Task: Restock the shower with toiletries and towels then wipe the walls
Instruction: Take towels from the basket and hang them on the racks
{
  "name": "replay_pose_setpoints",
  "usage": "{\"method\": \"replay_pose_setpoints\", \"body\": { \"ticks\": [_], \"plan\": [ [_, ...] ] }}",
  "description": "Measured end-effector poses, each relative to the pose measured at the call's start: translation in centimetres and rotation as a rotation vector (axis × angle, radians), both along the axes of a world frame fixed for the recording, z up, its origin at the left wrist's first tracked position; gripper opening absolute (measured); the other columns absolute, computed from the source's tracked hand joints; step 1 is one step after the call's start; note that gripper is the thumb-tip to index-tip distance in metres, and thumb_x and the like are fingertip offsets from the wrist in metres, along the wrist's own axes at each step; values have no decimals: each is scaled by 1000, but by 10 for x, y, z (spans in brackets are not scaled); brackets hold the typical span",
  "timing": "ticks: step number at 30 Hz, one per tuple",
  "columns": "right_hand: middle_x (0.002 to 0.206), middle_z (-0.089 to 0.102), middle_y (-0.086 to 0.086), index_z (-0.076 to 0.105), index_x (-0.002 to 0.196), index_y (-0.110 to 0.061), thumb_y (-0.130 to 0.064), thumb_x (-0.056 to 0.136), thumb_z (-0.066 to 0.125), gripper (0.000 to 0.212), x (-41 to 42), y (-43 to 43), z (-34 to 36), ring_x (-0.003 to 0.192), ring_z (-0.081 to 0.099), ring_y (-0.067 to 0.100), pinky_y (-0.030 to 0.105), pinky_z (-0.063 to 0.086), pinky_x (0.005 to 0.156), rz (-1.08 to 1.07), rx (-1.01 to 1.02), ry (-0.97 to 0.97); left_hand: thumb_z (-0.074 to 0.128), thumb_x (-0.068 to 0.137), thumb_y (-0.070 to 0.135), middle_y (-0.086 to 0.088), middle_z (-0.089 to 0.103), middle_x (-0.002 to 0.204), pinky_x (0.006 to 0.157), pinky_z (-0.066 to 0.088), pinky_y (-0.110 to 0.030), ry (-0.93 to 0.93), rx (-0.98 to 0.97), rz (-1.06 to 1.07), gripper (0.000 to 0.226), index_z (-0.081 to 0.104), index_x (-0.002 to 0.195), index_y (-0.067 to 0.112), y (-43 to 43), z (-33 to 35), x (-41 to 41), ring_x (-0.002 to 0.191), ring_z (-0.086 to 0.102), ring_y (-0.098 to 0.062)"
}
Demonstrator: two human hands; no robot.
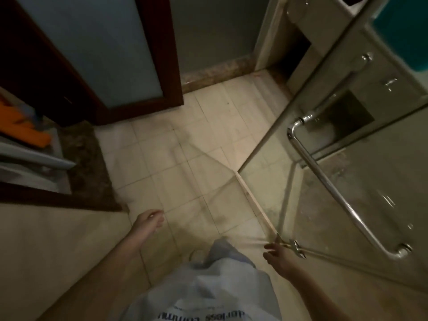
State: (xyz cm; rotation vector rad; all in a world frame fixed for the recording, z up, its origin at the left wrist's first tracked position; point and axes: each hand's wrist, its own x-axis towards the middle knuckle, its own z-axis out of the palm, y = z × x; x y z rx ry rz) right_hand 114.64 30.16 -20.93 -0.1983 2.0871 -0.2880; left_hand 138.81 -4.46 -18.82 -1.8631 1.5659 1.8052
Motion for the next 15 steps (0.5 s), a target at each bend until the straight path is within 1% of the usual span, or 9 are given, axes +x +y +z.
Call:
{"method": "replay_pose_setpoints", "body": {
  "ticks": [1, 2, 4, 7, 8, 10, 12, 13, 15],
  "plan": [
    [105, 72, 12, 65, 114, -16, -19, 89, 71, 25, -6, -3, -14, 87, 70, 22, 44, 56, 89, 10, 7, -12, 54, 103, 16, -13, 67, 98, 66, 43, -25, 9, -10, 9, 16, 65, 112, 9, -20, 2, -8, 78, 62, -18],
    [107, 72, 10, 64, 109, -23, -22, 88, 71, 22, -12, -9, -25, 87, 70, 19, 44, 56, 90, 17, 16, -20, 53, 103, 15, -14, 66, 98, 66, 43, -25, 3, -12, 7, 16, 65, 113, 8, -38, 6, -16, 77, 61, -17],
    [108, 72, 5, 60, 102, -31, -25, 86, 72, 20, -24, -23, -46, 90, 71, 16, 40, 57, 90, 36, 54, -45, 53, 103, 14, -17, 66, 105, 71, 46, -26, -12, 13, -2, 19, 64, 117, 7, -75, 1, -23, 84, 63, -20],
    [105, 71, 4, 64, 103, -24, -23, 86, 72, 18, -47, -69, -50, 97, 69, 18, 39, 55, 95, 16, 111, -84, 50, 105, 13, -19, 64, 122, 84, 48, -34, -46, 38, 13, 18, 59, 121, 11, -129, -6, -30, 106, 63, -31],
    [105, 70, 6, 62, 103, -22, -21, 88, 70, 18, -58, -92, -45, 99, 68, 20, 38, 54, 95, -1, 129, -103, 50, 105, 14, -17, 64, 122, 83, 48, -35, -69, 24, 16, 17, 58, 120, 13, -144, -9, -32, 107, 63, -29],
    [101, 66, 8, 61, 108, -17, -17, 92, 68, 17, -89, -134, -48, 94, 66, 23, 34, 54, 91, -1, 162, -125, 50, 105, 17, -15, 67, 115, 71, 46, -31, -146, 29, 64, 17, 60, 118, 12, -173, -17, -34, 94, 64, -23],
    [96, 65, 7, 63, 119, -8, -16, 94, 65, 26, -120, -183, -51, 84, 62, 20, 32, 52, 86, 51, 159, -141, 50, 105, 20, -12, 69, 101, 64, 39, -27, -217, 56, 114, 20, 63, 118, 11, -198, -18, -40, 83, 62, -20],
    [96, 65, 5, 63, 123, -7, -16, 94, 64, 31, -134, -210, -51, 82, 61, 18, 32, 51, 86, 81, 136, -134, 50, 105, 22, -11, 69, 98, 63, 37, -27, -228, 70, 141, 22, 64, 118, 11, -209, -17, -44, 81, 62, -20],
    [98, 65, 4, 62, 127, -7, -16, 95, 62, 33, -169, -278, -44, 76, 59, 11, 25, 48, 78, 144, 71, -136, 51, 105, 22, -13, 69, 102, 70, 40, -28, -237, 103, 202, 19, 66, 111, 14, -242, -17, -60, 83, 62, -22]
  ]
}}
